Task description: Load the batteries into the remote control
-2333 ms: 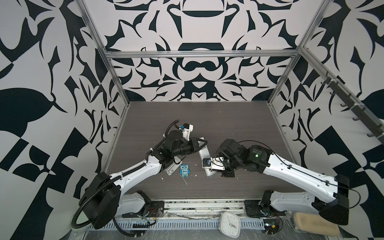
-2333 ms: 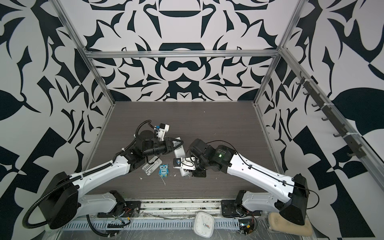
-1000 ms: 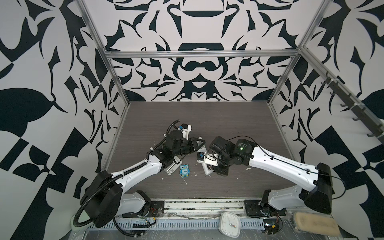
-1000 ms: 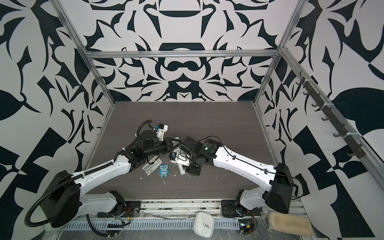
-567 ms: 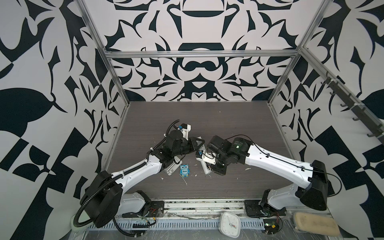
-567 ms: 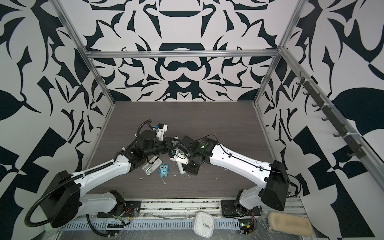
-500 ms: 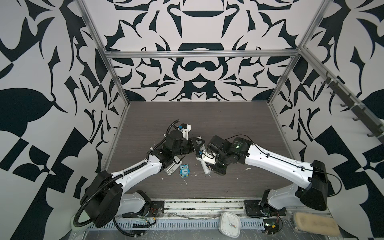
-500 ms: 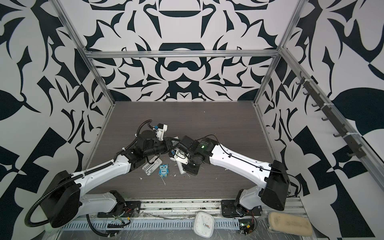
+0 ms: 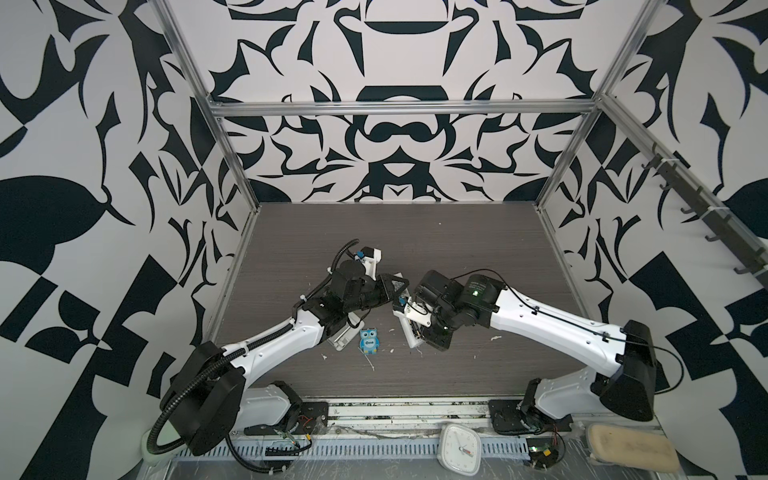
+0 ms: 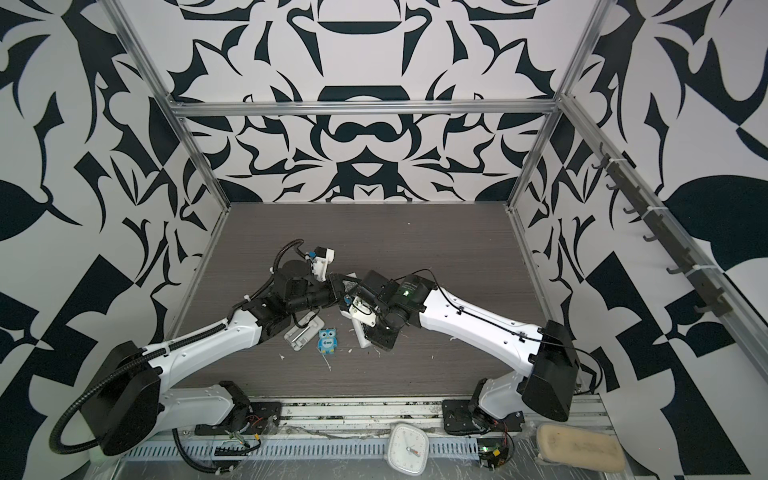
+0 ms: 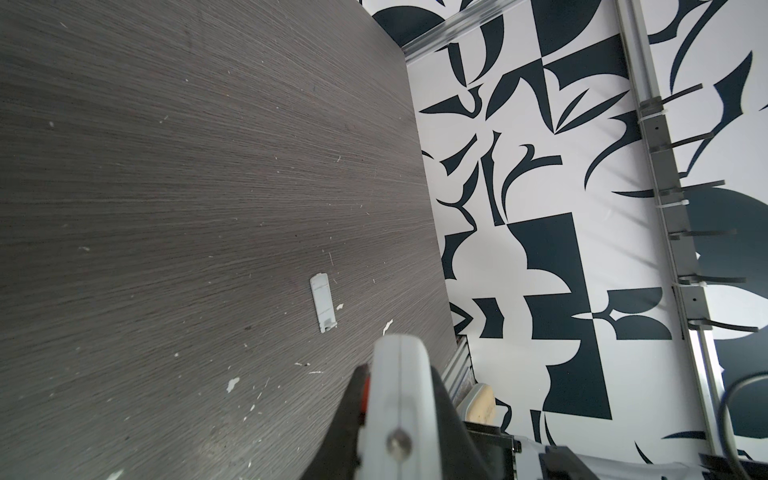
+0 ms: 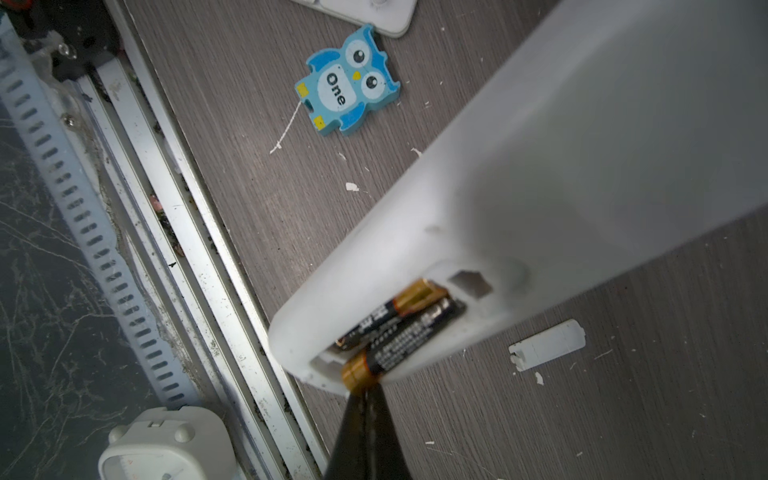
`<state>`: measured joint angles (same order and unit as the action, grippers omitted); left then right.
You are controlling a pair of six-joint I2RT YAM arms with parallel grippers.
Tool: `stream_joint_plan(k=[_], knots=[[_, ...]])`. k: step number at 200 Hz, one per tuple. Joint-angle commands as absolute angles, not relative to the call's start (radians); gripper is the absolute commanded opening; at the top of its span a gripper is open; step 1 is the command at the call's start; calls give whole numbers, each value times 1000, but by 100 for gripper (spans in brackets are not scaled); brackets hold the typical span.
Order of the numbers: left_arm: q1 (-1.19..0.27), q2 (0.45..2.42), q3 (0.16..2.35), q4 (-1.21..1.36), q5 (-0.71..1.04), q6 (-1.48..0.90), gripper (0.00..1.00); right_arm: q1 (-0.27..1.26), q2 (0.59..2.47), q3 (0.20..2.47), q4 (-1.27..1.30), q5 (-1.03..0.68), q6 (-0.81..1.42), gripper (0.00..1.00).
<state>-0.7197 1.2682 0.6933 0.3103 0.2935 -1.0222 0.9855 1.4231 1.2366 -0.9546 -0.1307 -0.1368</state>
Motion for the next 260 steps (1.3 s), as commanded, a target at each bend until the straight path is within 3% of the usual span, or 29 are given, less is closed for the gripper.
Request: stream_joint_plan(k=[1,103,260], knots=[[-739,1226,705,457,390,-1146,0,986,1421,1229,-744,-153,-107,0],[-739,1233,712,469,393,-1147,0,956,1438,1229,-742,-163,-50,1],[-739,1258,700,575,381,-1195,0,897,1414,1195,-694,-205,1,11]])
